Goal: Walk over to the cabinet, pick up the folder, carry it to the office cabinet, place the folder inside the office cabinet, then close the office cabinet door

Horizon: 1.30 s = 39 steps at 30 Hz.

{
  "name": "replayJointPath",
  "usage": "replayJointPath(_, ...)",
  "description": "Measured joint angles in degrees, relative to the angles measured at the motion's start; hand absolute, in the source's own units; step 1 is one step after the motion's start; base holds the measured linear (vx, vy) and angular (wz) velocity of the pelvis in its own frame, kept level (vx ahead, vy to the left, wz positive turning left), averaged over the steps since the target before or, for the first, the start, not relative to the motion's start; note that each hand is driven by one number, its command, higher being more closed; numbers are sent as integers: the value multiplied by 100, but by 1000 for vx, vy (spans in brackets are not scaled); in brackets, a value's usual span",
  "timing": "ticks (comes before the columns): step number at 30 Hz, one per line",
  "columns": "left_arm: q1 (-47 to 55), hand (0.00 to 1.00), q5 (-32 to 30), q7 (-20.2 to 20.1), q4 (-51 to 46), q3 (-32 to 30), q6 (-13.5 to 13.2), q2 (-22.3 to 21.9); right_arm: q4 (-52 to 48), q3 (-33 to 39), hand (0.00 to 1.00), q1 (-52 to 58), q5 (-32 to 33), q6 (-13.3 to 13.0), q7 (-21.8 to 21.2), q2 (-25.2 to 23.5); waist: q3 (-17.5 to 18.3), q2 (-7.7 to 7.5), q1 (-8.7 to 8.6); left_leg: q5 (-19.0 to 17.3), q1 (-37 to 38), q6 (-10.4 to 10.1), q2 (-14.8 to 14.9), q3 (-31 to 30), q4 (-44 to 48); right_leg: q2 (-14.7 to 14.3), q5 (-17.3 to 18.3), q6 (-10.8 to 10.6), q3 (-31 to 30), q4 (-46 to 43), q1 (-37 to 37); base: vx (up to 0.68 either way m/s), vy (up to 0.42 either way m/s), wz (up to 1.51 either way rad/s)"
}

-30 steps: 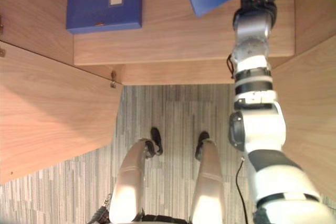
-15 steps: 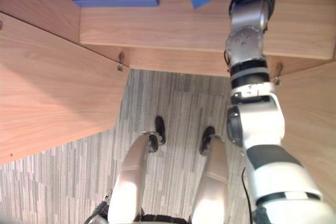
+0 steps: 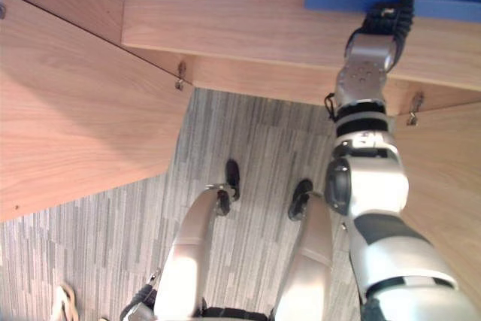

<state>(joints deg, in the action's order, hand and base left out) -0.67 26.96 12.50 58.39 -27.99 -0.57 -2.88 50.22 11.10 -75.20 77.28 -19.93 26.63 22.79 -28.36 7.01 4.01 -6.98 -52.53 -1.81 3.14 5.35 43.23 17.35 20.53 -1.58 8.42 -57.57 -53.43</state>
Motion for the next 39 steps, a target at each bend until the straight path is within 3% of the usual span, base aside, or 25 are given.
replayJointPath(4, -55, 0, -20, -12, -10, 141, -33, 59, -9, -258, 0, -6, -267, 179, -172, 343, 0, -1, -7, -6, -70, 8, 1, 9, 25, 22, -17, 31, 2, -24, -61, 0, 0, 0)
replayJointPath(7, -55, 0, -29, -52, -10, 269, -51, 94, 13, -985, 0, -35, -1031, 599, -326, 724, 0, -1, -11, -3, -62, 13, 2, 22, 12, 28, -27, 47, -2, -18, -60, 0, 0, 0)
replayJointPath(12, -30, 0, -44, -145, -72, 732, -111, 211, 357, -2418, 0, -338, -2196, 1344, -801, 1258, 1, -1, -31, 46, -26, 26, 6, 52, -114, 26, -70, 79, 5, 74, -51, 15, -4, 0)
replayJointPath(18, 158, 0, -21, -383, -521, 1455, -172, 352, 1039, -4752, 0, -736, -3748, 2107, -1636, 1728, 6, 1, 15, 97, 103, 61, 11, 82, -312, -5, -174, 48, 44, 329, 101, 43, 19, -2)
replayJointPath(24, 225, 0, -211, -648, -736, 1942, -167, 556, 1083, -6319, 0, -1109, -5524, 2252, -2464, 2325, 7, 2, 75, 152, 165, 84, -7, 120, -482, -7, -232, 31, 56, 485, 158, 23, 16, 0)
replayJointPath(39, 598, 0, -714, -1020, -1406, 2485, -175, 916, 663, -6687, 0, -459, -7548, 2012, -3043, 2668, 65, -29, 187, 488, 888, 58, -13, 347, -1413, -53, -521, -26, 99, 1205, 722, 19, 16, -2)
